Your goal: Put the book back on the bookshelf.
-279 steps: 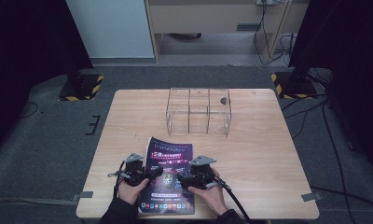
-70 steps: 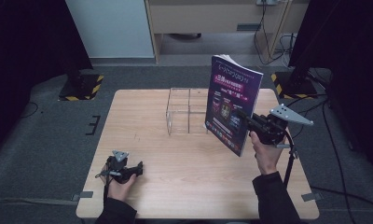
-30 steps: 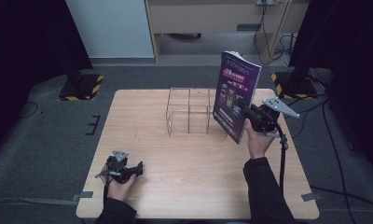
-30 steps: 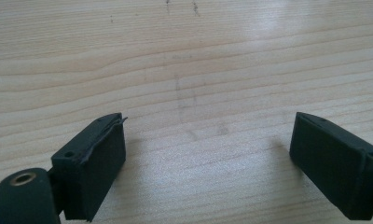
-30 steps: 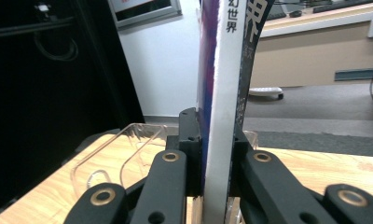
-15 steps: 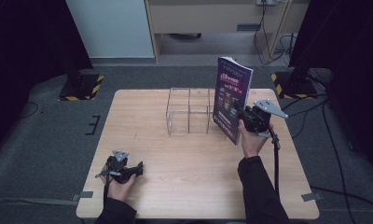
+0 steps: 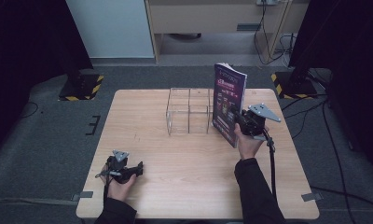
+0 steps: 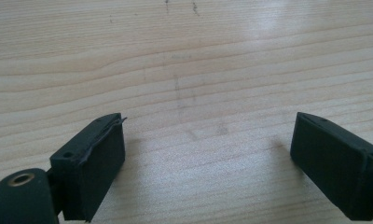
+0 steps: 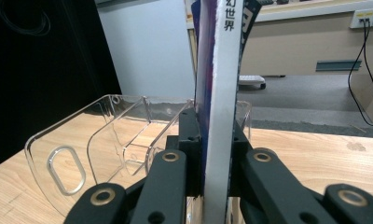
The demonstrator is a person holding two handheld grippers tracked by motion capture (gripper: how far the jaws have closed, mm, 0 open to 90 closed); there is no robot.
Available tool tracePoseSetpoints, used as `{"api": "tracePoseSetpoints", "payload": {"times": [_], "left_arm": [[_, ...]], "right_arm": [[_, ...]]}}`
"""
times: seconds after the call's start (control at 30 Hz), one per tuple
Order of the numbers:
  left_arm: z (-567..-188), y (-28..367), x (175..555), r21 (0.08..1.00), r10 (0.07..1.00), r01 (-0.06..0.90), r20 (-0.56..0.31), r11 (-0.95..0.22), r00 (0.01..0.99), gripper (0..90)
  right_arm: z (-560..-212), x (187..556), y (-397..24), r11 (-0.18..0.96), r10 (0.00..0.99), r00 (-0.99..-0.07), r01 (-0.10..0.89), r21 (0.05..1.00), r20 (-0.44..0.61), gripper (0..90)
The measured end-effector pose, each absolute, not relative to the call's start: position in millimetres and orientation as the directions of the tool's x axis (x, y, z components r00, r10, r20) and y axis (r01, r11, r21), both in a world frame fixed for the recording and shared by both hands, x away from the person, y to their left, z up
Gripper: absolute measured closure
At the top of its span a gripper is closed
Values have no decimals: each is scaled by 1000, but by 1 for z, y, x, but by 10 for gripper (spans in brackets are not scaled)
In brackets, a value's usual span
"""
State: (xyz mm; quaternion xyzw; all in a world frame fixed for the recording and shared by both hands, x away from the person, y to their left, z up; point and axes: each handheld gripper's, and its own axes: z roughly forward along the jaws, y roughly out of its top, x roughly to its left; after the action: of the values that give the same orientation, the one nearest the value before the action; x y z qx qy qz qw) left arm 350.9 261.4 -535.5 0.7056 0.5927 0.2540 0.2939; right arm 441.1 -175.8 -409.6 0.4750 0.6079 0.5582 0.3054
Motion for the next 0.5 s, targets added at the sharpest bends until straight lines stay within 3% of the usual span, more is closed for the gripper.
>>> {"api": "tracePoseSetpoints", "payload": {"times": [0.5], "left_arm": [[-536, 261, 351, 716, 986, 687, 10, -125, 169, 93]], "right_arm": [[-420, 437, -172, -62, 920, -362, 241, 968, 149, 827]]}}
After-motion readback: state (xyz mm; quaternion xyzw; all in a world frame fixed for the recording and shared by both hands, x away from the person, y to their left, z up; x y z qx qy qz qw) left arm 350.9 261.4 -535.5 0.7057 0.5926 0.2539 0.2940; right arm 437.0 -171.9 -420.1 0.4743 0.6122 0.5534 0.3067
